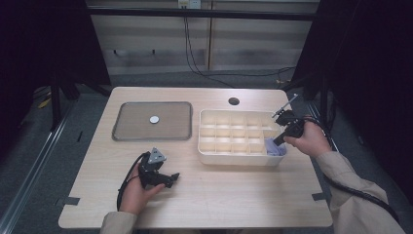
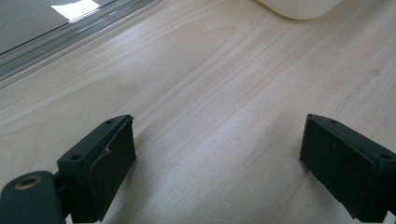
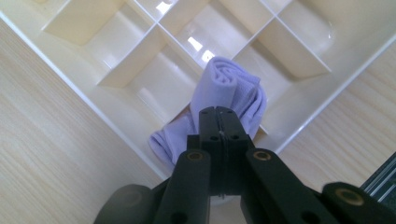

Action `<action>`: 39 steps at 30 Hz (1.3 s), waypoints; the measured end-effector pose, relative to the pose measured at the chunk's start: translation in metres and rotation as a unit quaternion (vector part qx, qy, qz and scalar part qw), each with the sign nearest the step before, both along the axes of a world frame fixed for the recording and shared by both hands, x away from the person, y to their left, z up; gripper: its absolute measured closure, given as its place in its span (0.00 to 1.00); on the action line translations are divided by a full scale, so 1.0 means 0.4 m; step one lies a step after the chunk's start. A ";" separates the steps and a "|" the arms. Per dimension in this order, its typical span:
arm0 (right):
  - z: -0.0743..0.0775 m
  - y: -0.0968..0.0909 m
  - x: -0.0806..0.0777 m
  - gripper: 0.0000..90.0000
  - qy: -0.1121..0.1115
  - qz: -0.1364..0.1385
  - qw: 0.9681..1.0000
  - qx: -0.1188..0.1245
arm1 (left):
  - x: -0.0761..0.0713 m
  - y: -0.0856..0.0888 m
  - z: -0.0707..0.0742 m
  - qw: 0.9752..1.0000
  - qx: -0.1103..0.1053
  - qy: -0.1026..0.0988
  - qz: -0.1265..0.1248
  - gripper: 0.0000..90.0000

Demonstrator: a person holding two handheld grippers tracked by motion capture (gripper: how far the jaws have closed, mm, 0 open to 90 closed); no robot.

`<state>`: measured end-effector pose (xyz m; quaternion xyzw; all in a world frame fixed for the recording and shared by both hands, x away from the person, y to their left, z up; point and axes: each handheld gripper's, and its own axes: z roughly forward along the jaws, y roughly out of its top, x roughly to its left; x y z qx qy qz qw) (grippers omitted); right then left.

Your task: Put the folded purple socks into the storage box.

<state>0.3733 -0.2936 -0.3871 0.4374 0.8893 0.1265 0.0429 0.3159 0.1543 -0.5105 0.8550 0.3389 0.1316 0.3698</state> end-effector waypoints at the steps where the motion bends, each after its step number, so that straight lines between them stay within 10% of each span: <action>1: 0.000 0.001 0.001 1.00 -0.004 0.002 1.000 0.003 | 0.000 0.000 0.000 1.000 0.000 0.000 0.000 0.11; 14: -0.013 0.013 0.004 1.00 -0.008 -0.002 1.000 0.008 | -0.001 -0.001 0.000 1.000 -0.002 0.001 0.001 0.11; 31: -0.140 0.005 0.000 1.00 0.035 -0.001 0.999 -0.014 | 0.000 0.002 0.001 1.000 0.006 0.000 -0.003 0.11; 39: -0.084 -0.022 -0.003 1.00 0.013 -0.014 1.000 0.012 | 0.000 0.001 0.002 1.000 0.007 0.001 -0.002 0.11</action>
